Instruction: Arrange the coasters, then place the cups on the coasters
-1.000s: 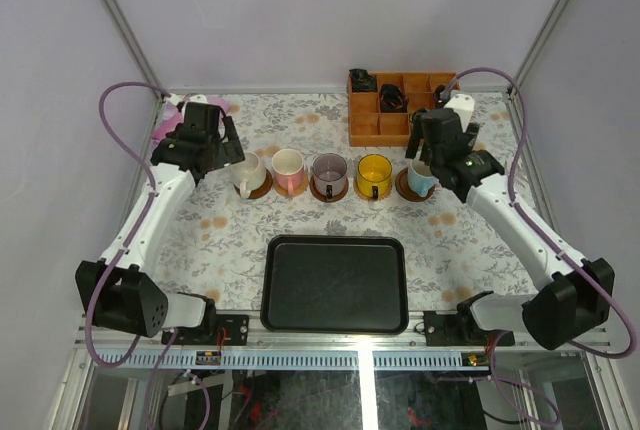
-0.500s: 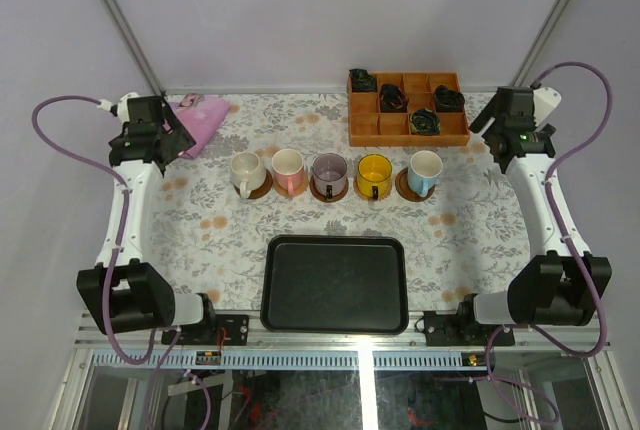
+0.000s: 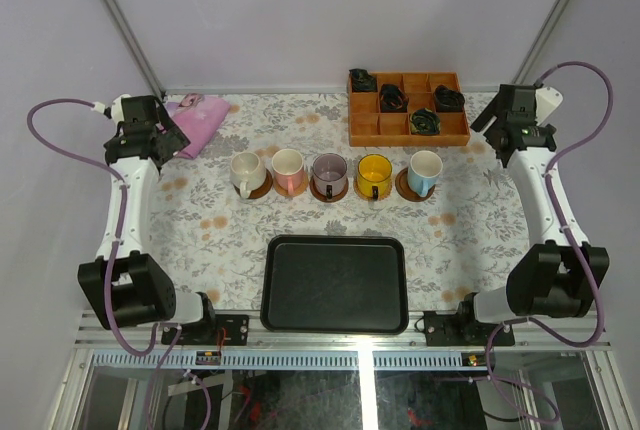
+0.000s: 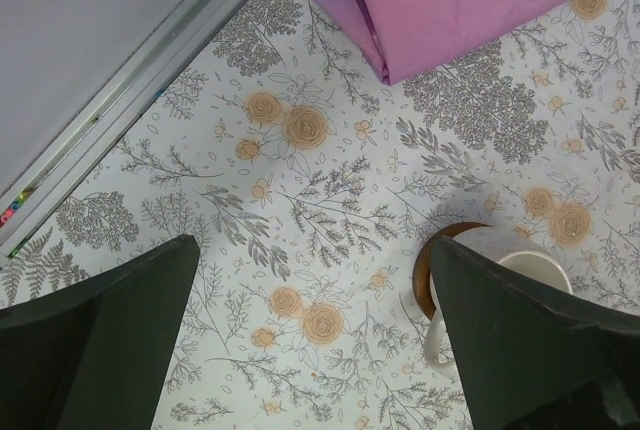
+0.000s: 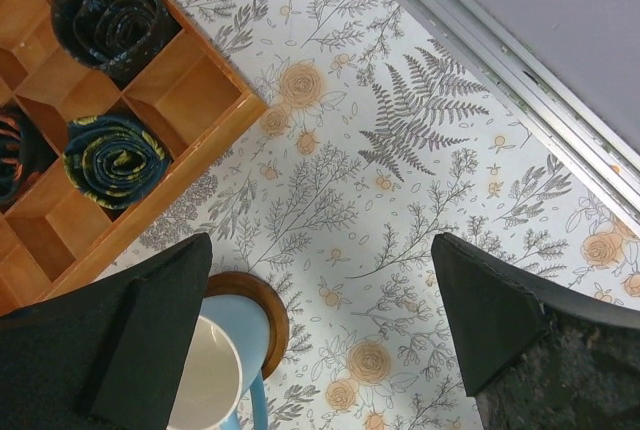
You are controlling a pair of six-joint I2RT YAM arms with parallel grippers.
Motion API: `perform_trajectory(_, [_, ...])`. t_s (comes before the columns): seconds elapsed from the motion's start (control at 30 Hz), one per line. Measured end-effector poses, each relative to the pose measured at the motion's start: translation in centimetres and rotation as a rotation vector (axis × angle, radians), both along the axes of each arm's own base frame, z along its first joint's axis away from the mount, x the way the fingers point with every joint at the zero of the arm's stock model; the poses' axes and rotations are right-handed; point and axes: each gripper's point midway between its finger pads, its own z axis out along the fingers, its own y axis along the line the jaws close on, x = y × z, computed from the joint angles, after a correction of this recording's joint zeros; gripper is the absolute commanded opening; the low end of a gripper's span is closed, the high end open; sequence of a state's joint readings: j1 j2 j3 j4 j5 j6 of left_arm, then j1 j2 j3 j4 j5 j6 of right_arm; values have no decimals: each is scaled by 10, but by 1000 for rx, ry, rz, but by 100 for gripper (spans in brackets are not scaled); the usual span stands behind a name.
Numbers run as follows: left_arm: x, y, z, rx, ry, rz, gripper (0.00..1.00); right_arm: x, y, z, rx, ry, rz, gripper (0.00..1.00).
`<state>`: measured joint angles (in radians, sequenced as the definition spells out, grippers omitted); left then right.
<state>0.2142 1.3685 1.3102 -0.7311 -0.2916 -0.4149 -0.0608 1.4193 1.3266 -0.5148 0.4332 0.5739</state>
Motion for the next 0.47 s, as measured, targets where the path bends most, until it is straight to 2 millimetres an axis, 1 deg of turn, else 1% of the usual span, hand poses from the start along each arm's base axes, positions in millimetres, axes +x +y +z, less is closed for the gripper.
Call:
perform_trajectory(0.2, [1, 1, 3, 7, -19, 2, 100, 4, 4, -8, 21, 17, 14, 99])
perform_trajectory(0.37, [-1, 1, 0, 10, -31, 3, 100, 5, 6, -9, 29, 14, 18, 99])
perform_trajectory(0.47, [-3, 1, 2, 13, -47, 6, 100, 5, 5, -9, 29, 12, 18, 99])
